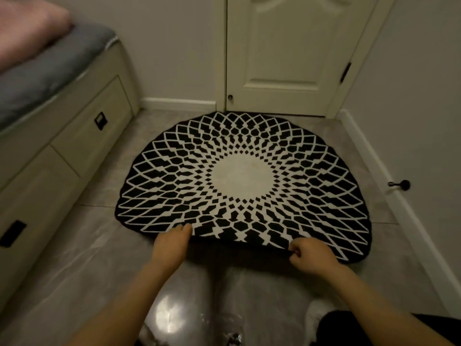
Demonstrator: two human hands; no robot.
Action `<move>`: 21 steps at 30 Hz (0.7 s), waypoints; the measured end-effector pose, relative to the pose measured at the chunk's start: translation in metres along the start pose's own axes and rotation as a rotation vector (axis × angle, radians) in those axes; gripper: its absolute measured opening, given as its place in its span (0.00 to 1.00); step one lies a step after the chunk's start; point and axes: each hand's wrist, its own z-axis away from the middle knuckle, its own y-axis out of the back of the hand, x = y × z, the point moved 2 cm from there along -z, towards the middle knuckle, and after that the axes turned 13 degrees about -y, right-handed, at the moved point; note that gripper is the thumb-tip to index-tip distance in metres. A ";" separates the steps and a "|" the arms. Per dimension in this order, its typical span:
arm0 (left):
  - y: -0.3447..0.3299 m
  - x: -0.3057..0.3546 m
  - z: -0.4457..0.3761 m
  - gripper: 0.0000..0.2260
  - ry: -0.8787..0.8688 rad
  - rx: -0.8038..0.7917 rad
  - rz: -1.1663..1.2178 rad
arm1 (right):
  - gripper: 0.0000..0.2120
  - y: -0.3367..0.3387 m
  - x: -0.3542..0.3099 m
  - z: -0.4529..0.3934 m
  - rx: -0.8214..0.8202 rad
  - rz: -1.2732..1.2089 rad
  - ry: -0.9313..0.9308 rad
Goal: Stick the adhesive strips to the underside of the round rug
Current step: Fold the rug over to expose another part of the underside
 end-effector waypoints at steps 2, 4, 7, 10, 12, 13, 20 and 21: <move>0.024 0.000 0.004 0.05 0.019 -0.001 0.037 | 0.03 0.024 -0.007 0.011 -0.014 0.038 0.003; 0.049 -0.001 0.008 0.07 0.030 -0.056 0.047 | 0.03 0.047 -0.013 0.020 -0.075 0.060 -0.002; 0.089 -0.003 0.019 0.08 0.036 -0.238 0.107 | 0.08 0.074 -0.026 0.039 -0.233 0.035 -0.016; 0.121 -0.010 0.027 0.08 0.015 -0.398 0.115 | 0.08 0.089 -0.039 0.052 -0.425 -0.034 -0.065; 0.137 -0.014 0.034 0.09 0.025 -0.481 0.145 | 0.05 0.100 -0.048 0.060 -0.533 -0.036 -0.083; 0.144 -0.015 0.039 0.09 0.035 -0.541 0.160 | 0.04 0.105 -0.053 0.064 -0.584 -0.024 -0.084; 0.178 -0.026 0.044 0.06 0.086 -0.683 0.223 | 0.06 0.141 -0.067 0.065 -0.661 -0.028 -0.024; 0.178 -0.029 0.040 0.05 0.093 -0.642 0.224 | 0.06 0.146 -0.067 0.060 -0.589 -0.055 -0.007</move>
